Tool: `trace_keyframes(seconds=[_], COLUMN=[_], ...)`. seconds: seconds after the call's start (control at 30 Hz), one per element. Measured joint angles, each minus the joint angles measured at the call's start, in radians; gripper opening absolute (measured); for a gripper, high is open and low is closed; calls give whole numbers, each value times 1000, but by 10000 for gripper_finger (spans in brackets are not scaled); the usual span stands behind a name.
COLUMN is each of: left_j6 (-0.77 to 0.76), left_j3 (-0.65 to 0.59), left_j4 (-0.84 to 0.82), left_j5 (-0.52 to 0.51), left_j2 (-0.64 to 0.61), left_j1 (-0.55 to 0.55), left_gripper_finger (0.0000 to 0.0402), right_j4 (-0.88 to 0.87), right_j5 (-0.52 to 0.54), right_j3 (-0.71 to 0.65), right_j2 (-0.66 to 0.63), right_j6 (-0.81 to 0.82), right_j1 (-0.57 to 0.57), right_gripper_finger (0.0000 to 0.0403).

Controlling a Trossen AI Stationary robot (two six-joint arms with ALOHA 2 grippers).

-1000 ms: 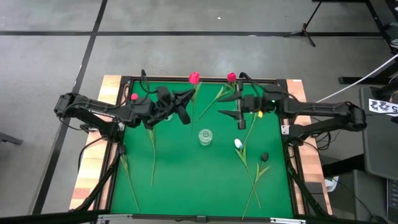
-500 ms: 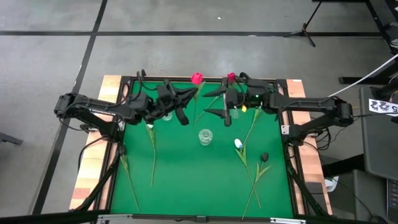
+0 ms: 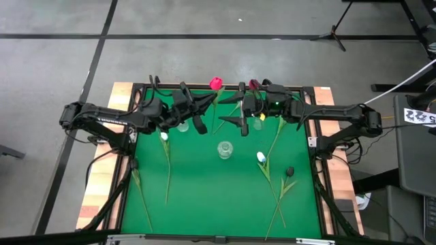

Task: Sort flowers into vase by color
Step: Put the right red tulip into the right transparent vase

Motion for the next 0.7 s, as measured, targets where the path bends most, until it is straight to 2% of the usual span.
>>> trace_keyframes(seconds=[0.13,0.37,0.7], left_j6=[-1,-22,-20], left_j3=[0,0,0], left_j4=[24,23,30], left_j5=[56,62,62], left_j2=[0,1,2], left_j1=[11,15,15], left_gripper_finger=[15,15,15], right_j4=[-2,13,66], right_j5=[9,59,59], right_j3=[0,1,1], right_j2=[9,23,26], right_j6=[2,6,8], right_j1=[0,0,0], right_gripper_finger=[250,250,248])
